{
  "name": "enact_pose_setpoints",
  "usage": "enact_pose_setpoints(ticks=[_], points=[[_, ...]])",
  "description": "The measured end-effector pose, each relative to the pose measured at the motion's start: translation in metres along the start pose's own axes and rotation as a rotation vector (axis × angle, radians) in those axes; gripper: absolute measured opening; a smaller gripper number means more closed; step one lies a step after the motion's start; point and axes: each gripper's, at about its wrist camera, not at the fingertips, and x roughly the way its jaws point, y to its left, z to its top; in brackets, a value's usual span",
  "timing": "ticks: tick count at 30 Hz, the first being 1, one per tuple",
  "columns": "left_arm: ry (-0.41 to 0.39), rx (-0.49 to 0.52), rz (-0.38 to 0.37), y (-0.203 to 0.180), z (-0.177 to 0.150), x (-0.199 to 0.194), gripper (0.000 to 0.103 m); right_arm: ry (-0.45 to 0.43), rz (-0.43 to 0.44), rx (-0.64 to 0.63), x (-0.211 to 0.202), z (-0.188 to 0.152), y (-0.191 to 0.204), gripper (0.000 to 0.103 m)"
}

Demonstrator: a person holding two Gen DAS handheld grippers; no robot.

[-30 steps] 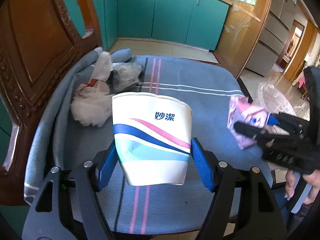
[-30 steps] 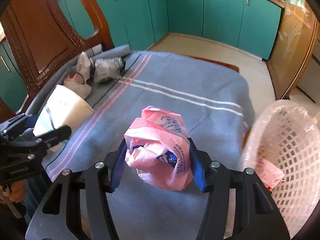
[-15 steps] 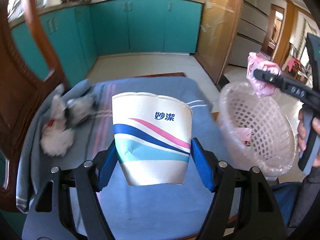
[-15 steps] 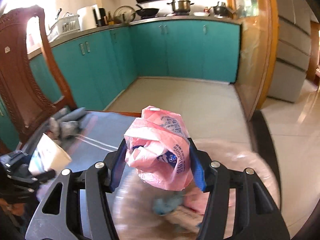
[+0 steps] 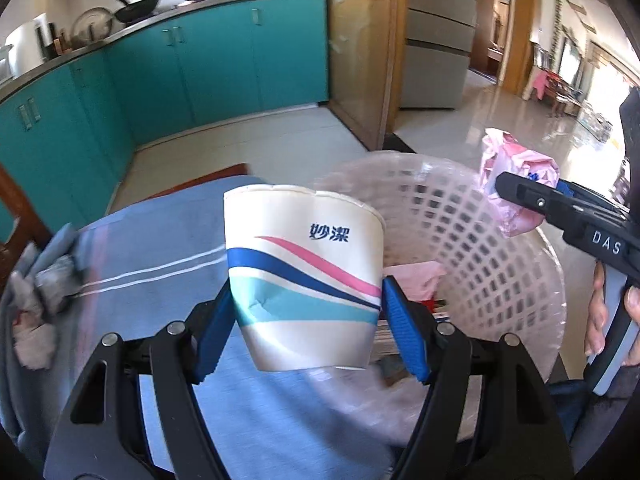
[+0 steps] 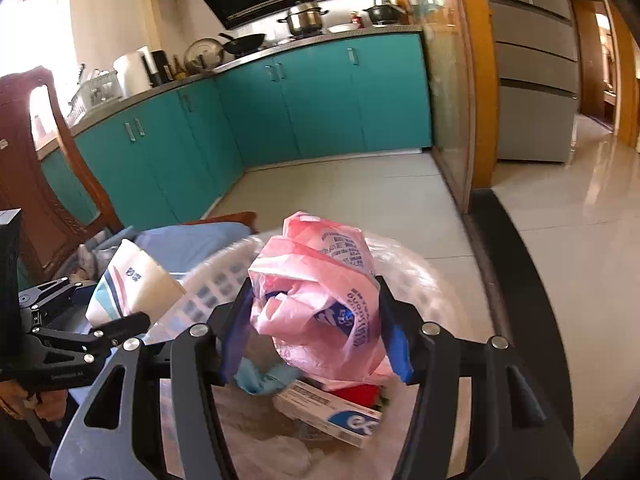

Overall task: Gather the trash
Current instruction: 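Carry paper cup and pink bag into the white basket with both grippers and release, then move both grippers away from the basket toward the chair seat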

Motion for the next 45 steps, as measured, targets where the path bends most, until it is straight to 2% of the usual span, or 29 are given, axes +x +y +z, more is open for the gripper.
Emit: enact_pose_setpoints(ticks=[3, 8, 20, 26, 29, 31, 37, 39, 41, 45], points=[[0.018, 0.017, -0.030, -0.017, 0.001, 0.010, 0.072, -0.003, -0.032, 0.014, -0.006, -0.004, -0.008, 0.057], [0.052, 0.031, -0.051, -0.034, -0.002, 0.021, 0.072, -0.019, -0.034, 0.050, -0.012, -0.005, -0.019, 0.057], [0.057, 0.019, -0.031, -0.029, -0.007, 0.018, 0.072, -0.010, -0.031, 0.013, -0.008, -0.002, -0.007, 0.057], [0.069, 0.020, -0.056, -0.030, -0.009, 0.021, 0.072, 0.030, -0.057, -0.009, 0.003, -0.003, -0.001, 0.057], [0.076, 0.046, -0.078, -0.034, -0.012, 0.024, 0.074, 0.044, -0.063, -0.011, 0.006, -0.003, -0.001, 0.057], [0.069, 0.059, -0.071, -0.036, -0.014, 0.025, 0.080, 0.055, -0.068, -0.008, 0.008, -0.004, -0.003, 0.058], [0.048, 0.028, -0.064, -0.025, -0.014, 0.021, 0.084, 0.070, -0.072, -0.018, 0.011, -0.006, 0.000, 0.062], [0.032, 0.016, -0.041, -0.016, -0.015, 0.016, 0.084, 0.071, -0.081, -0.020, 0.012, -0.006, 0.001, 0.070], [0.006, -0.007, 0.023, -0.001, -0.018, 0.009, 0.084, 0.070, -0.088, -0.024, 0.013, -0.005, 0.003, 0.076], [0.003, -0.080, 0.200, 0.050, -0.031, 0.002, 0.084, 0.088, -0.092, -0.043, 0.020, -0.006, 0.009, 0.080]])
